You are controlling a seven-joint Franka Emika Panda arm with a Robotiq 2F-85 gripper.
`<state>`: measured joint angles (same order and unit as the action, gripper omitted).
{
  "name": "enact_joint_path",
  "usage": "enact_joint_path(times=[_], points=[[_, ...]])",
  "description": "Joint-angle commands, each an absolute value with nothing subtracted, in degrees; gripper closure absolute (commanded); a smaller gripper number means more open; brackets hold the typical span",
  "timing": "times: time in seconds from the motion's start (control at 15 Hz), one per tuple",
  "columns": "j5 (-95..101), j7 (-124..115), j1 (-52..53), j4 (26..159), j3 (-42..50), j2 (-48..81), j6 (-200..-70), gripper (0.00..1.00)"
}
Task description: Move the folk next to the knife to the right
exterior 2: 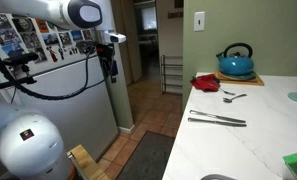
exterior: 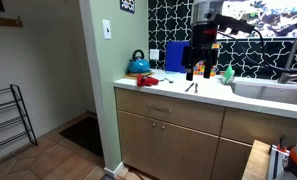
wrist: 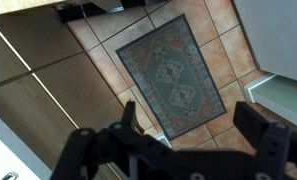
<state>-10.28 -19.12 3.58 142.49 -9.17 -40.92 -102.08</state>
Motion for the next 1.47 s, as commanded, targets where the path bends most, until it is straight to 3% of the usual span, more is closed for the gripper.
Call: enact_joint_path(times=[0.0,0.8,1.4], points=[[-10.4,-18.9,3.2,142.4,-9.4,-40.9,-101.9,0.0],[-10.4,-18.9,3.2,142.4,-9.4,-40.9,-101.9,0.0],[-16.6,-20.7,-4.9,133.7,1.4,-25.7,-108.1,0.0]])
